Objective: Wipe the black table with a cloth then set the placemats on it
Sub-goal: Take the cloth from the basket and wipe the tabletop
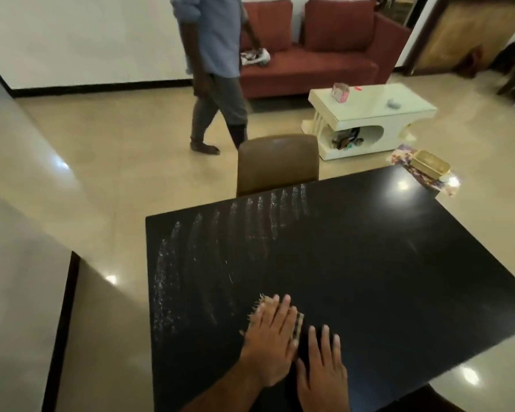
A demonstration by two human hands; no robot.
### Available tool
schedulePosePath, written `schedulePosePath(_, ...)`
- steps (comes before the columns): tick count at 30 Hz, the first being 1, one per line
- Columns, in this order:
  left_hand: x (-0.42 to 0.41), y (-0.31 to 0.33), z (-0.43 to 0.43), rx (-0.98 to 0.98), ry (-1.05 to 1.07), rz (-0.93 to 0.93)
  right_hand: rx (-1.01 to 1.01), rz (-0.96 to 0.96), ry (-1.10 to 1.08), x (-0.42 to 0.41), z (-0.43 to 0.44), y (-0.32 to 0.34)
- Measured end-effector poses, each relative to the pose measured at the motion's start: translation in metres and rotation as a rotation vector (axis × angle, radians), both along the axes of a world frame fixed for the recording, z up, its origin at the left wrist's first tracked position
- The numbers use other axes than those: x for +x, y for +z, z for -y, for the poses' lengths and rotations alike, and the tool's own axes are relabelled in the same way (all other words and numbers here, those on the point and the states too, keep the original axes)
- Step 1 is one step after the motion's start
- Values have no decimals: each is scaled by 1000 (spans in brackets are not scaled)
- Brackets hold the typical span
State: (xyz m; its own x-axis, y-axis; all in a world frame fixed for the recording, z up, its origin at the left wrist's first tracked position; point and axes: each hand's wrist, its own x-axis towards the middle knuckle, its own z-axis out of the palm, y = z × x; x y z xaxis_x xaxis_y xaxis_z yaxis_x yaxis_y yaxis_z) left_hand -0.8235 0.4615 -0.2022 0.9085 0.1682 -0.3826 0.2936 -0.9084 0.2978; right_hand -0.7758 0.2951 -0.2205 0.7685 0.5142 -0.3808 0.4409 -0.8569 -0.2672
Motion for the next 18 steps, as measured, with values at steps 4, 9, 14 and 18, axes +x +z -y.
schedulePosePath(4, -18, -7, 16, 19, -8, -20, -3, 139, 39, -3, 18, -26)
schedulePosePath(9, -86, -10, 25, 25, 54, -74, -100, 38, 104, -25, 14, -5)
schedulePosePath(14, -168, -33, 8, 119, 226, -15, -101, 4, 188, -36, 1, -1)
schedulePosePath(18, -157, -31, -8, 135, 249, 11, -81, 68, 198, -50, 0, -17)
